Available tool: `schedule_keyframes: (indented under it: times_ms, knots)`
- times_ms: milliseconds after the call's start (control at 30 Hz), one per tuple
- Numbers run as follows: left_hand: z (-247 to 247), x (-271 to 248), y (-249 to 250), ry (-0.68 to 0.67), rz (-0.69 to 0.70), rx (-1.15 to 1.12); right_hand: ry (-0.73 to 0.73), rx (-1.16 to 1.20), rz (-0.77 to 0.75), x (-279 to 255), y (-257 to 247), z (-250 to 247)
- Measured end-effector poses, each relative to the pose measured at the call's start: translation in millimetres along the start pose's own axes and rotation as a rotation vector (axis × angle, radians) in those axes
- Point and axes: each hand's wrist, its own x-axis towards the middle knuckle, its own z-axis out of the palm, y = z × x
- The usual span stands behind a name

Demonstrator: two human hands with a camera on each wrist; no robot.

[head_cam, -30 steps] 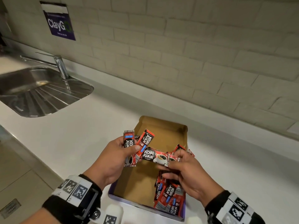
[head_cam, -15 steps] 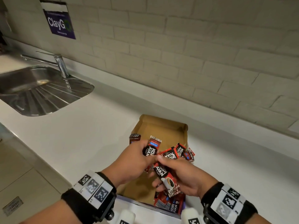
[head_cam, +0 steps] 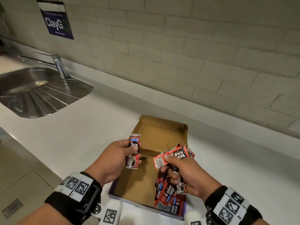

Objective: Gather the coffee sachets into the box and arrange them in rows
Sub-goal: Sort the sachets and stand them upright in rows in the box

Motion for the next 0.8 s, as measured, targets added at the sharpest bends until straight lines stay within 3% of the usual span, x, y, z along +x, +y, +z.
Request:
schedule_keyframes:
  times_ms: [300,533,633,733,800]
  knots:
    - [23,-15,-7,-0.133,0.017,0.000,0.054,-0.024,-0.136,9,3,9]
    - [21,-14,0,-0.045,0.131,0.406,0.052,-0.102,-0.110,3,-6,0]
    - [14,-14,8,-0.033,0.177,0.511,0.155,-0.382,-0.206,-2,-19,-12]
    - [9,-14,14,-0.001,0.304,0.595,0.122,-0.675,-0.248,-5,-26,-16]
    - [10,-16,16,0.102,0.475,0.678,0.089,-0.464,-0.194,-6,-27,-13]
